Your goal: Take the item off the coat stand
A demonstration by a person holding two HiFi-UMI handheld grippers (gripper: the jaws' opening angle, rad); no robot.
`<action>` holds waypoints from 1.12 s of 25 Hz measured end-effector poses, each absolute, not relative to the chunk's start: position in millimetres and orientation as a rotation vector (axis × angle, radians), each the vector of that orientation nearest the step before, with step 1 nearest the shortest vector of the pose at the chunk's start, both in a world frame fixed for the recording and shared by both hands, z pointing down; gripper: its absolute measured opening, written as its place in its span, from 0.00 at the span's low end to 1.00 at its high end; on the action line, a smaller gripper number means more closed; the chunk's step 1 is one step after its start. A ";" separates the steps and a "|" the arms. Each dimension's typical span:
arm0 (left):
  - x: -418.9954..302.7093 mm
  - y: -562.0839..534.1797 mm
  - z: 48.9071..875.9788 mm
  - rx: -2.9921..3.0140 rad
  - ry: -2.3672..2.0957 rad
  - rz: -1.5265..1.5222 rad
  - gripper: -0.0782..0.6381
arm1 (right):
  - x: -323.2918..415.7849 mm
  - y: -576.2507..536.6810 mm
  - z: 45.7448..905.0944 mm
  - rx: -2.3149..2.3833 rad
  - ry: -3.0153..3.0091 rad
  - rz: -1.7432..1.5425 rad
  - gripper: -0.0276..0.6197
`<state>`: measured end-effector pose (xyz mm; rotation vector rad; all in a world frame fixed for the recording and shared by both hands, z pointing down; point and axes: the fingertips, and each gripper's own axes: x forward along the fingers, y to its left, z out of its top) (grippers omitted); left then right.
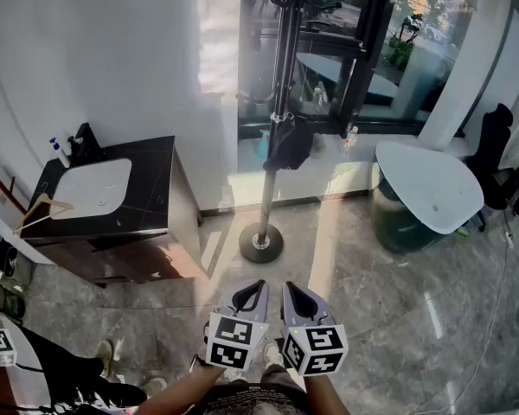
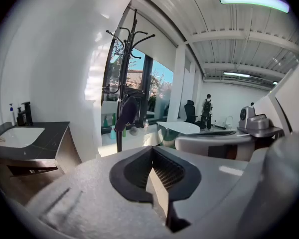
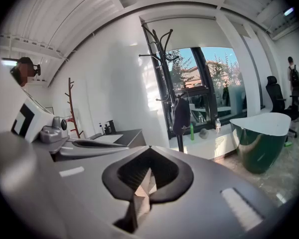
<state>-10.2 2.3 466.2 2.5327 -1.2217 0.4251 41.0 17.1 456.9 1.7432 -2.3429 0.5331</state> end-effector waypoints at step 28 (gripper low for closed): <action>-22.5 -62.4 477.9 2.510 -1.197 0.403 0.12 | 35.0 -52.8 464.2 1.759 -2.282 0.464 0.05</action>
